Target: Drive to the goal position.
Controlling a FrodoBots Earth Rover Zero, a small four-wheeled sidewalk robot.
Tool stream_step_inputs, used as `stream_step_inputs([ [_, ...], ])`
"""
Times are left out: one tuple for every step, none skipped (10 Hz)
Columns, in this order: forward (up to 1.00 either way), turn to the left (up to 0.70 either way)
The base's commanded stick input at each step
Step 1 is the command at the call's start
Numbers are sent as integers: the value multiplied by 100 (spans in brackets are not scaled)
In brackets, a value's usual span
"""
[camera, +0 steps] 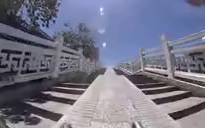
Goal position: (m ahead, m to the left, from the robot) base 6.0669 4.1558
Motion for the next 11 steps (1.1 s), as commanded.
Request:
stream_step_inputs([
  [70, 0],
  [70, 0],
  [70, 0],
  [70, 0],
  [70, 0],
  [70, 0],
  [70, 0],
  [70, 0],
  [70, 0],
  [70, 0],
  [70, 0],
])
